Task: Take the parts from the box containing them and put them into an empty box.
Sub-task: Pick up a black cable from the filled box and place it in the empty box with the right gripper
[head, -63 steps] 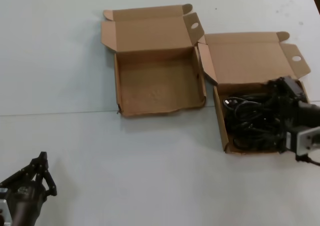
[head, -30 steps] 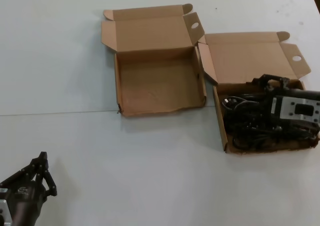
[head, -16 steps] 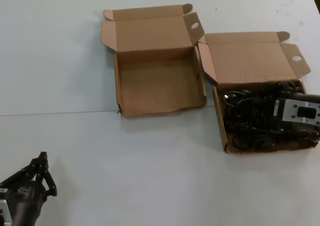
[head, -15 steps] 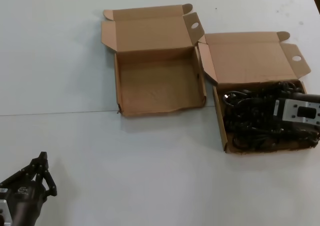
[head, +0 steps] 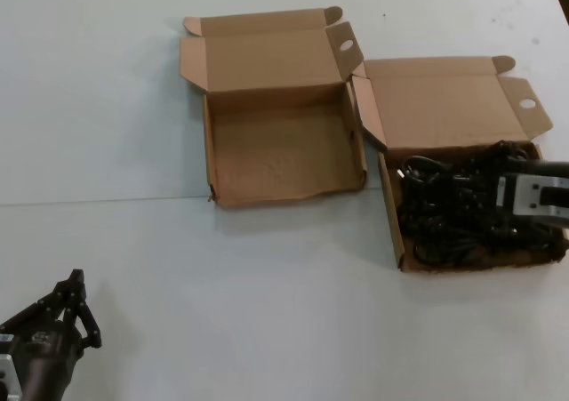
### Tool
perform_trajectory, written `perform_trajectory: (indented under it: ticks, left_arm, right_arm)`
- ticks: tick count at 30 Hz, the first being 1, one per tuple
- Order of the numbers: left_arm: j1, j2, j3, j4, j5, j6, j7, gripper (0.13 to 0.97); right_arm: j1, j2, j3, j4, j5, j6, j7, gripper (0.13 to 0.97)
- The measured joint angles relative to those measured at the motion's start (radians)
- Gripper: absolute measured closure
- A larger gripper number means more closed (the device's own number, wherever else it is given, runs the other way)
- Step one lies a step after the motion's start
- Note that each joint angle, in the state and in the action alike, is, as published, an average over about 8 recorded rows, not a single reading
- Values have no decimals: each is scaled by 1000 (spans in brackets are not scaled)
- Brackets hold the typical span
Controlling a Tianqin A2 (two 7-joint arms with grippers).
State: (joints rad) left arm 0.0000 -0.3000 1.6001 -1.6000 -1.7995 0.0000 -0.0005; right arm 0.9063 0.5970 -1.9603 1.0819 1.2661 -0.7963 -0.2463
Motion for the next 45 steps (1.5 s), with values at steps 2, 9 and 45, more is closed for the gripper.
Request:
perform_trajectory:
  ticks: [2, 9, 45]
  left_arm:
    - [0, 0, 0, 0, 0, 0, 0, 941]
    - [0, 0, 0, 0, 0, 0, 0, 941]
    - [0, 0, 0, 0, 0, 0, 0, 941]
  right_arm:
    - [-11, 4, 22, 37, -23, -27, 0, 885]
    - [-53, -51, 214, 213, -162, -202, 0, 886]
    - [208, -465, 213, -315, 26, 86, 0, 888]
